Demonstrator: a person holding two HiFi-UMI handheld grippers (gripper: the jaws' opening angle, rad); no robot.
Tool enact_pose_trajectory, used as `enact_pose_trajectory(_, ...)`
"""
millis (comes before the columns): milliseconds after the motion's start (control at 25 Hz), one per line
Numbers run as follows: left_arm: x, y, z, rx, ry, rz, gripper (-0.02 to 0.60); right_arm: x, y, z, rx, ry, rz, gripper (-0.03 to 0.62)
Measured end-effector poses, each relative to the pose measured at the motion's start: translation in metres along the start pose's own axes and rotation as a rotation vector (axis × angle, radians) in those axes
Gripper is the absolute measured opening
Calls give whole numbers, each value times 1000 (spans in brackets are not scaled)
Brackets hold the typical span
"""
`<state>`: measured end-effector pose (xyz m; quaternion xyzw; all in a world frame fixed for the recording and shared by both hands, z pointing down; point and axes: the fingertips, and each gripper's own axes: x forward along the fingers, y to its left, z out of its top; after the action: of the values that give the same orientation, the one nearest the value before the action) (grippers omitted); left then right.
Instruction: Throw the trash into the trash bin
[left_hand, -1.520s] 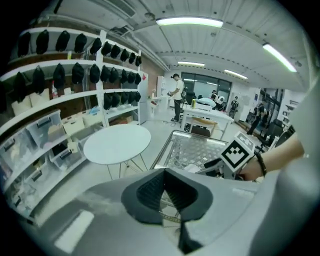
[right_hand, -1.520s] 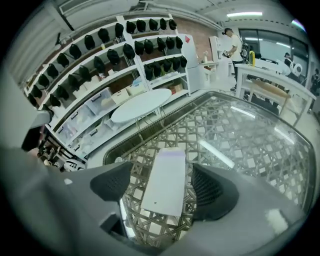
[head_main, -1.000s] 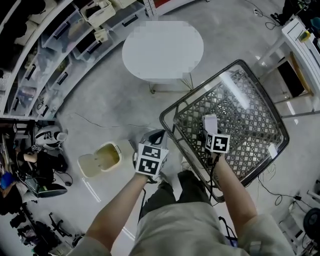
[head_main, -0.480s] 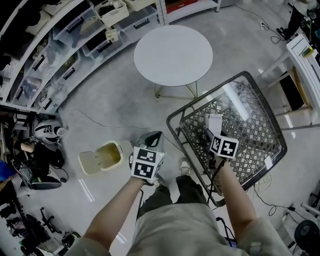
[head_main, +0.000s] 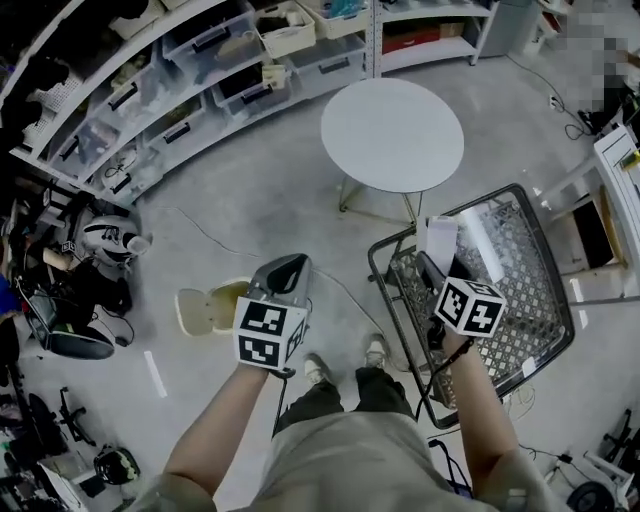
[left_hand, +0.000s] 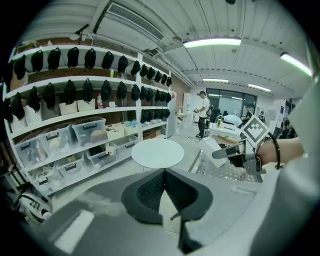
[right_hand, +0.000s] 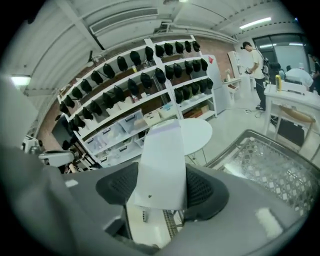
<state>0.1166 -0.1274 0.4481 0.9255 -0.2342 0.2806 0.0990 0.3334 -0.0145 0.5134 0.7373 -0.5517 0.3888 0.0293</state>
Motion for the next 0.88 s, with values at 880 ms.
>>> enact_pose_trajectory(880, -207, 213, -79, -193, -76, 434, 2, 55, 383, -24, -354, 82, 563, 290)
